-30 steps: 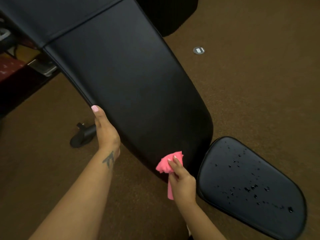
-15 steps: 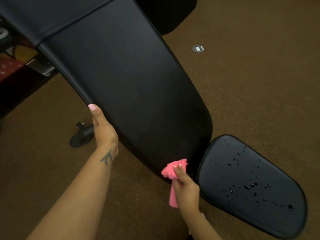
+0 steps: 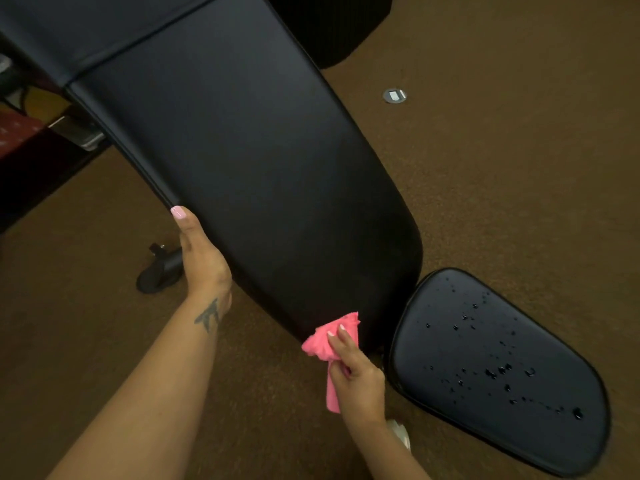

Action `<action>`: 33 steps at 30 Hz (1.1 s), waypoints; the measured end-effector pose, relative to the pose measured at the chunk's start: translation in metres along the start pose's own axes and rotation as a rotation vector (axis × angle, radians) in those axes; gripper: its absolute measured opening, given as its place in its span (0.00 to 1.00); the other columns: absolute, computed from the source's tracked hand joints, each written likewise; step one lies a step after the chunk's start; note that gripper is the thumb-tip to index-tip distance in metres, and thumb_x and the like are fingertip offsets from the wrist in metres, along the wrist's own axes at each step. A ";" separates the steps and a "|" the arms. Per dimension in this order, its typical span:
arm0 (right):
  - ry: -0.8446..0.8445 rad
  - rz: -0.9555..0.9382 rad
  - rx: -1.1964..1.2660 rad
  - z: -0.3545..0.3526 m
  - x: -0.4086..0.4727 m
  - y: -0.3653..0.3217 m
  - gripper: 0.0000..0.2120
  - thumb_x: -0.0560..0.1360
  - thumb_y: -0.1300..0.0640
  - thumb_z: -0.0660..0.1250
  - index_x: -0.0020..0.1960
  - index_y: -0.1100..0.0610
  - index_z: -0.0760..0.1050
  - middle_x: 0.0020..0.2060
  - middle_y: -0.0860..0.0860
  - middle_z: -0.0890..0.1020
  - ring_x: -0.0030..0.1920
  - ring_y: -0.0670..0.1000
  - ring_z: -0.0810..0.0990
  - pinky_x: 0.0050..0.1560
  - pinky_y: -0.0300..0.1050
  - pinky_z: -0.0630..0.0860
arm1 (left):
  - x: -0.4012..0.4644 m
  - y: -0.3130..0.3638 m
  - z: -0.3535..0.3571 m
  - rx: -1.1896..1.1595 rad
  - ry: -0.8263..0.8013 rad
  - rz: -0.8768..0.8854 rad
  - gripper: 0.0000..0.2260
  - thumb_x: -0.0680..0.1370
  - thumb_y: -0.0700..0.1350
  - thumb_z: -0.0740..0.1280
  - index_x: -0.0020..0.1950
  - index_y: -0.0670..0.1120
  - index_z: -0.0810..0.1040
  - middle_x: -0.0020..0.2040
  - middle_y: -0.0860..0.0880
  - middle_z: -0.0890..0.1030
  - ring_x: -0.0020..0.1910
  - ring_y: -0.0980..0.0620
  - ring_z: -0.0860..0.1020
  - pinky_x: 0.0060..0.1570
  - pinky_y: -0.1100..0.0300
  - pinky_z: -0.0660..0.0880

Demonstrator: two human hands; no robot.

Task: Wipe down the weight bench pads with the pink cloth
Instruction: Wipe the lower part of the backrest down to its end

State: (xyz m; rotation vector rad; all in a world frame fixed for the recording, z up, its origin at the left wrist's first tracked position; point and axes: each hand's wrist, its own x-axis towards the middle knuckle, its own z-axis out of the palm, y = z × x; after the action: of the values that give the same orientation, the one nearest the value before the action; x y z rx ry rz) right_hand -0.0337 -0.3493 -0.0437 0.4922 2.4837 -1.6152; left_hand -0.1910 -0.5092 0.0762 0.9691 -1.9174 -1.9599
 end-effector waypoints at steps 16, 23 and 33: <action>0.064 0.068 0.077 0.005 0.000 -0.008 0.31 0.73 0.64 0.67 0.54 0.27 0.63 0.60 0.29 0.66 0.64 0.39 0.70 0.66 0.43 0.69 | 0.002 -0.003 0.000 0.001 0.014 0.007 0.31 0.80 0.65 0.45 0.78 0.48 0.59 0.75 0.55 0.64 0.73 0.56 0.63 0.68 0.66 0.58; 0.217 0.375 0.212 -0.003 0.011 0.019 0.19 0.74 0.60 0.67 0.61 0.42 0.72 0.61 0.51 0.77 0.54 0.50 0.78 0.56 0.46 0.76 | 0.003 -0.004 -0.001 -0.016 -0.007 0.024 0.31 0.80 0.65 0.45 0.77 0.49 0.60 0.72 0.57 0.66 0.68 0.60 0.65 0.68 0.65 0.60; 0.153 0.178 0.206 0.006 0.012 -0.016 0.26 0.73 0.62 0.67 0.53 0.30 0.67 0.61 0.38 0.73 0.60 0.44 0.75 0.62 0.46 0.73 | 0.006 -0.005 -0.001 -0.017 -0.003 0.030 0.31 0.80 0.65 0.45 0.77 0.49 0.61 0.70 0.58 0.67 0.66 0.61 0.65 0.66 0.67 0.60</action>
State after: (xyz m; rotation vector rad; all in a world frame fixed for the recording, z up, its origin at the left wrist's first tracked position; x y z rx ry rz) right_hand -0.0511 -0.3584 -0.0364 0.8669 2.3052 -1.8314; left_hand -0.1939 -0.5130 0.0691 0.9274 -1.9021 -1.9590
